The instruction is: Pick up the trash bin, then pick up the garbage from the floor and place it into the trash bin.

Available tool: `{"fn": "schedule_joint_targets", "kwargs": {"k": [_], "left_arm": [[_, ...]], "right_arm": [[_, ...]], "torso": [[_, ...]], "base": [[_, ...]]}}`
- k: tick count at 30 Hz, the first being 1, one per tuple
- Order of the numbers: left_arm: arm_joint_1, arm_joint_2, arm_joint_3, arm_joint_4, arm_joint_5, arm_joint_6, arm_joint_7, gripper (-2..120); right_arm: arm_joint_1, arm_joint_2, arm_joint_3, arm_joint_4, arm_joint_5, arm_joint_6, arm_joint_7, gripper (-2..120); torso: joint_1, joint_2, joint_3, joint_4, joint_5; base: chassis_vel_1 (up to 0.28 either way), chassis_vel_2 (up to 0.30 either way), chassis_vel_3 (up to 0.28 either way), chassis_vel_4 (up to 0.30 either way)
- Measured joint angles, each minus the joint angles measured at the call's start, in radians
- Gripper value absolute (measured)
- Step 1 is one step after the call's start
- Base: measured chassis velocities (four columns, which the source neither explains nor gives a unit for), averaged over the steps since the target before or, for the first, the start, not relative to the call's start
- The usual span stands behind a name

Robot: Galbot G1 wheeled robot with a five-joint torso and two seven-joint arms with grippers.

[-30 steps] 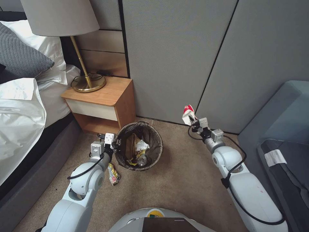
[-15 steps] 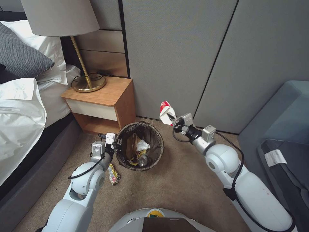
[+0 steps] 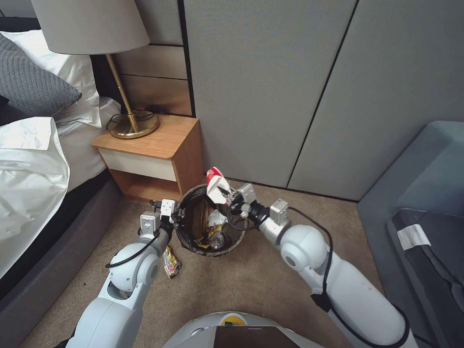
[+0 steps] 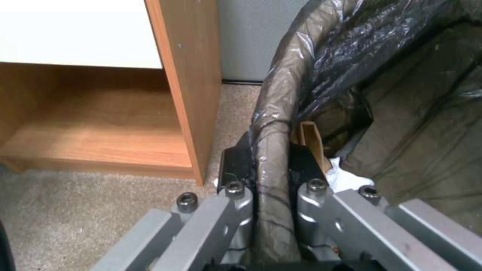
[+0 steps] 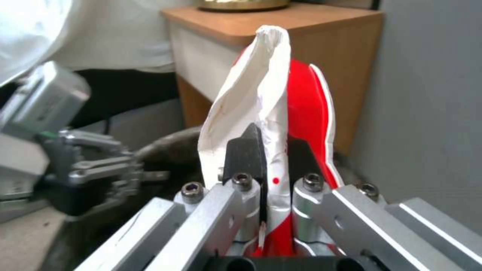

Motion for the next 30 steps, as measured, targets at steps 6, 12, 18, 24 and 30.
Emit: {"fn": "schedule_joint_targets", "kwargs": {"k": [6, 12, 18, 24, 30], "left_arm": [[-0.002, 0.001, -0.001, 0.001, -0.001, 0.000, 0.000, 5], [-0.006, 0.002, -0.006, 0.002, -0.006, 0.000, 0.000, 5], [-0.009, 0.002, -0.007, 0.001, -0.009, 0.000, 0.000, 5], [-0.011, 0.001, -0.008, -0.001, -0.011, 0.000, 0.000, 5], [-0.002, 0.001, -0.010, -0.005, -0.013, -0.001, -0.001, 5]], "right_arm": [[0.000, 0.028, -0.037, -0.016, -0.023, -0.001, 0.000, 0], [0.004, 0.067, -0.072, -0.057, -0.066, -0.016, 0.028, 15], [0.004, 0.081, -0.070, -0.090, -0.086, -0.011, 0.045, 37], [-0.002, 0.088, -0.067, -0.095, -0.097, -0.004, 0.054, 57], [-0.008, 0.074, -0.058, -0.077, -0.091, -0.002, 0.072, 80]], "torso": [[0.000, 0.000, 0.000, -0.0001, 0.0000], [0.000, 0.000, 0.000, 0.0000, 0.0000], [0.000, 0.000, 0.000, -0.0001, 0.0001], [0.000, 0.000, 0.000, -0.0001, 0.0001], [0.000, 0.000, 0.000, -0.0001, 0.0001]], "base": [[0.000, 0.000, 0.000, 0.000], [0.000, 0.000, 0.000, 0.000], [0.000, 0.000, 0.000, 0.000], [0.000, 0.000, 0.000, 0.000], [0.000, 0.000, 0.000, 0.000]]}}
